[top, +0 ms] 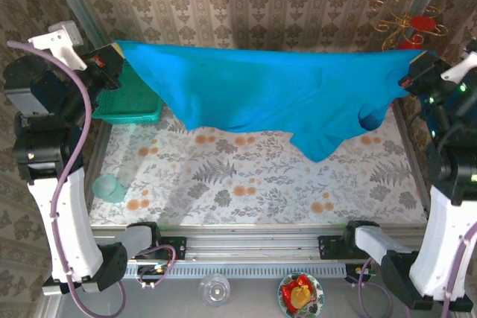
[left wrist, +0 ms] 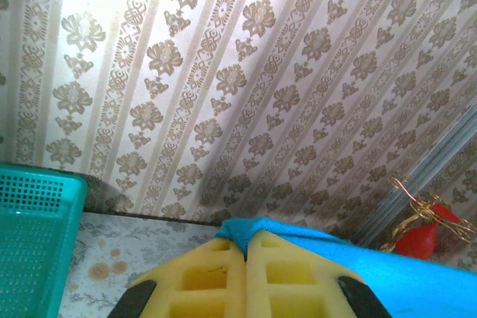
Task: Fold the inside-out t-shirt
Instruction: Flatten out the T-shirt at the center of the table.
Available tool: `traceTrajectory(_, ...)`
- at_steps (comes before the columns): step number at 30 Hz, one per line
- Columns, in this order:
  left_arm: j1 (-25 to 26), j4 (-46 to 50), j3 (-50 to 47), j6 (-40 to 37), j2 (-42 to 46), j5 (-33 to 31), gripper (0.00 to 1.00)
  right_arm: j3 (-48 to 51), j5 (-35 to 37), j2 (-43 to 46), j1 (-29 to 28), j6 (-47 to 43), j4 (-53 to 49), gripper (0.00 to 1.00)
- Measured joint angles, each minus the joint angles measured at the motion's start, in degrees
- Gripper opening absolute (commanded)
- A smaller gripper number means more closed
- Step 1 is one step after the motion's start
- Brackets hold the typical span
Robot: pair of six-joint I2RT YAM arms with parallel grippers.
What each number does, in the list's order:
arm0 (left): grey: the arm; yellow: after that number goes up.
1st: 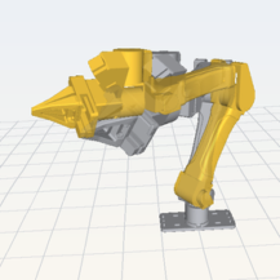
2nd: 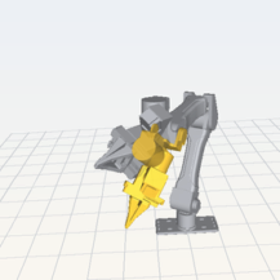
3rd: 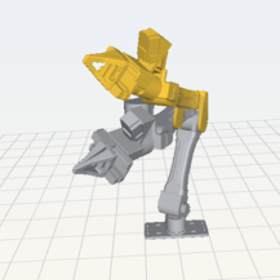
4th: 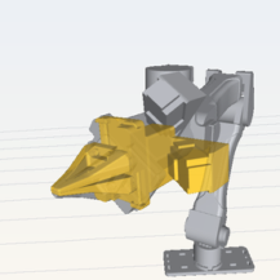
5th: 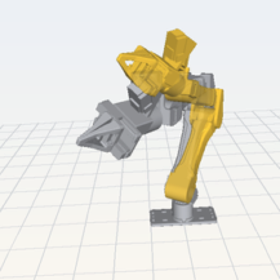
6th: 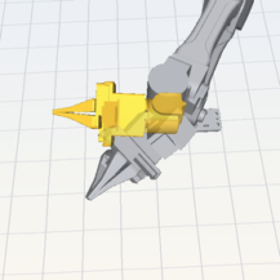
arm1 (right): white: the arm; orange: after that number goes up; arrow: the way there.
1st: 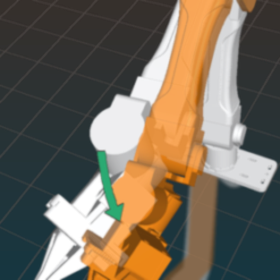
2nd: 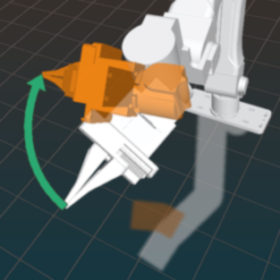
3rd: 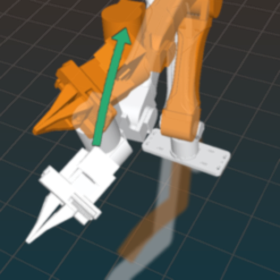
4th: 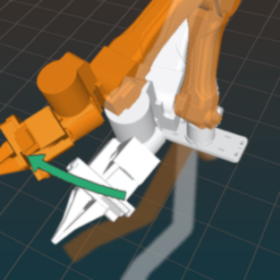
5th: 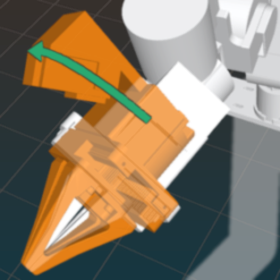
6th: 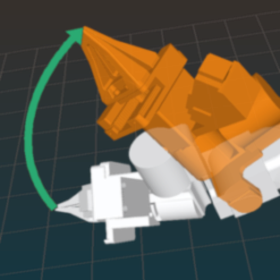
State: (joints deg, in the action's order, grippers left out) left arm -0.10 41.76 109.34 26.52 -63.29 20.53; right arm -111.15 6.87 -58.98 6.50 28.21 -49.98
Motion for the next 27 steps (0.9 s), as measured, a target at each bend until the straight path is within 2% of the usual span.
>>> traceTrajectory(5,0.0,0.8,2.6,-0.2,1.5,-1.0,0.0,-2.1,0.0,3.3,0.0,0.0,0.0,0.0)
traceTrajectory(12,0.0,-2.6,3.2,0.9,-2.4,0.7,0.0,-7.6,0.0,-2.7,0.0,0.0,1.1,0.0)
traceTrajectory(22,0.1,-10.6,-2.0,2.3,-20.2,1.6,0.0,0.4,-3.3,-18.7,0.0,2.5,8.8,0.0)
traceTrajectory(24,0.0,-11.3,-0.5,3.0,-24.3,1.7,0.0,0.0,-4.0,-22.3,0.0,3.5,10.4,0.0)
traceTrajectory(27,-0.5,-11.5,7.1,4.5,-31.7,3.0,0.0,-7.2,-5.3,-29.8,0.0,4.9,10.3,0.0)
